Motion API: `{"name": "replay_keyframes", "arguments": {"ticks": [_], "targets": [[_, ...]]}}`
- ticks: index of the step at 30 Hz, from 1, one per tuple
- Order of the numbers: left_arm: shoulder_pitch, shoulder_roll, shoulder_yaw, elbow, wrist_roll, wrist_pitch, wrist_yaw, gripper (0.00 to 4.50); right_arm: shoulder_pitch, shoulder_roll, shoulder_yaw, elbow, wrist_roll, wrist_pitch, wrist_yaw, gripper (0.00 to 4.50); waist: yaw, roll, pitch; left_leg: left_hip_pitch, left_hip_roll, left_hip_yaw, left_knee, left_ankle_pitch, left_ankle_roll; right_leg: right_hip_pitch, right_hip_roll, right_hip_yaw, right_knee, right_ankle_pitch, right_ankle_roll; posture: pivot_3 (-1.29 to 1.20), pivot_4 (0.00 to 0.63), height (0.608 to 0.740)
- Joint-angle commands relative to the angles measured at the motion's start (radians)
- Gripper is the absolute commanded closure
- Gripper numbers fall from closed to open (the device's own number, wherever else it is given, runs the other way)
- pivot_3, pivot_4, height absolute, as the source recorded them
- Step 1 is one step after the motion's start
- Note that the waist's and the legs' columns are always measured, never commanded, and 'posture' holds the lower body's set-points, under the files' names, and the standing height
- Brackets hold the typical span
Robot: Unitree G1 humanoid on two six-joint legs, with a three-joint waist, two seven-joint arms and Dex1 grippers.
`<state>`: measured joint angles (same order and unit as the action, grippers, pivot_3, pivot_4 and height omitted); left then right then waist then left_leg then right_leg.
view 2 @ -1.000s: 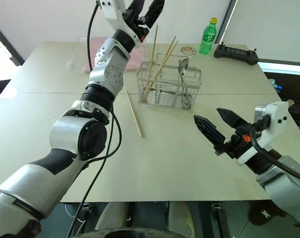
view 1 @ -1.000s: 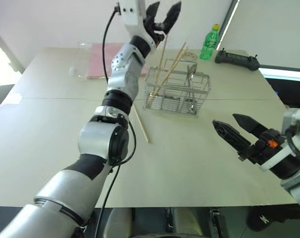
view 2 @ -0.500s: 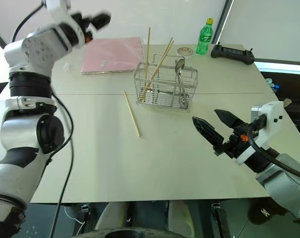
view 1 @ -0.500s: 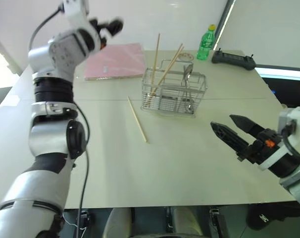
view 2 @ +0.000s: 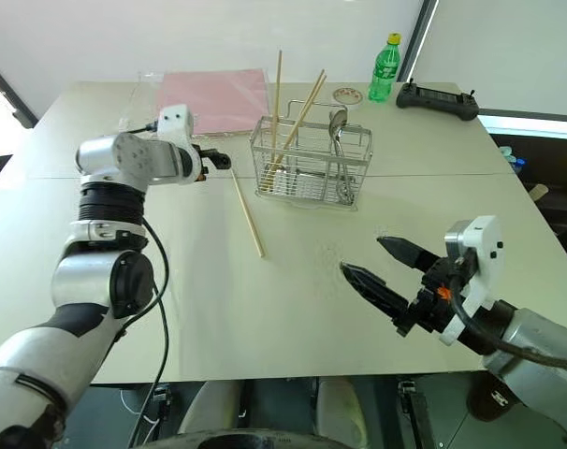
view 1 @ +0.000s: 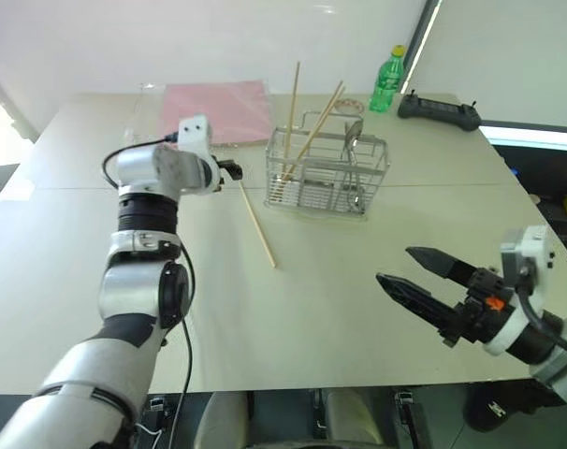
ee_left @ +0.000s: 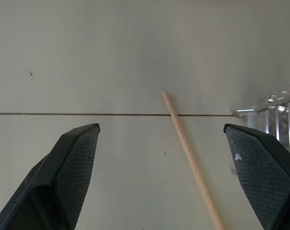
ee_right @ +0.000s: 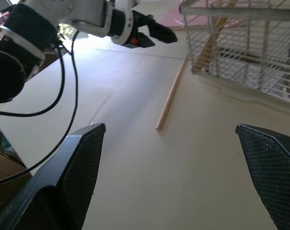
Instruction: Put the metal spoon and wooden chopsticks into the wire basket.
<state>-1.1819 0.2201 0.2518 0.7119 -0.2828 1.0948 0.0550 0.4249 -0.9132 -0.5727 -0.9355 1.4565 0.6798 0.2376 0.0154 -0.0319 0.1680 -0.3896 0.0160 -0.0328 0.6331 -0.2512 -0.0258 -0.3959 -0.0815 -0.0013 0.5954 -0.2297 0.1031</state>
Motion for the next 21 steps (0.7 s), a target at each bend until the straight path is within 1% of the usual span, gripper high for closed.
{"name": "replay_keyframes", "arguments": {"ticks": [1, 4, 14, 16, 19, 21], "targets": [[-0.048, -0.021, -0.001, 0.049, 0.027, -0.065, 0.029, 0.12, 0.015, 0.011, -0.016, -0.050, 0.008, -0.031, 0.000, 0.00, 0.000, 0.000, 0.000, 0.000, 0.000, 0.000, 0.000, 0.000, 0.000, 0.000, 0.000, 0.000, 0.000, 0.000, 0.000, 0.00, 0.150, 0.721], [-0.051, -0.033, -0.003, 0.095, 0.038, -0.098, 0.033, 0.12, 0.023, 0.014, -0.015, -0.063, 0.016, -0.046, -0.016, 0.00, -0.003, 0.000, 0.000, 0.000, 0.000, 0.002, 0.000, 0.000, 0.000, 0.000, -0.001, 0.000, -0.001, 0.000, -0.001, 0.00, 0.150, 0.721], [-0.114, -0.086, 0.002, 0.360, 0.064, -0.287, 0.038, 0.12, 0.055, 0.032, 0.005, -0.109, 0.016, -0.095, -0.068, 0.00, 0.001, -0.001, 0.000, -0.001, -0.001, 0.001, 0.000, 0.000, 0.000, 0.000, -0.001, 0.000, -0.002, 0.000, -0.001, 0.00, 0.150, 0.721], [-0.119, -0.100, -0.005, 0.412, 0.072, -0.337, 0.017, 0.12, 0.061, 0.034, 0.005, -0.111, 0.020, -0.106, -0.071, 0.00, 0.000, 0.000, 0.000, -0.001, -0.001, 0.001, 0.000, 0.000, 0.000, 0.000, -0.001, 0.000, -0.002, 0.000, -0.001, 0.00, 0.150, 0.721], [-0.125, -0.113, 0.008, 0.461, 0.068, -0.371, 0.015, 0.90, 0.071, 0.037, 0.004, -0.112, 0.017, -0.117, -0.077, 0.00, 0.003, 0.000, -0.001, 0.000, 0.000, 0.001, 0.000, 0.000, 0.000, 0.000, -0.001, 0.000, -0.001, 0.000, -0.001, 0.00, 0.150, 0.721], [-0.127, -0.112, 0.013, 0.480, 0.072, -0.386, 0.026, 1.88, 0.075, 0.036, 0.002, -0.112, 0.019, -0.122, -0.079, 0.00, 0.004, 0.000, -0.001, 0.000, 0.000, 0.001, 0.000, 0.000, 0.000, 0.001, -0.001, 0.000, -0.001, 0.000, -0.001, 0.00, 0.150, 0.721]]}}
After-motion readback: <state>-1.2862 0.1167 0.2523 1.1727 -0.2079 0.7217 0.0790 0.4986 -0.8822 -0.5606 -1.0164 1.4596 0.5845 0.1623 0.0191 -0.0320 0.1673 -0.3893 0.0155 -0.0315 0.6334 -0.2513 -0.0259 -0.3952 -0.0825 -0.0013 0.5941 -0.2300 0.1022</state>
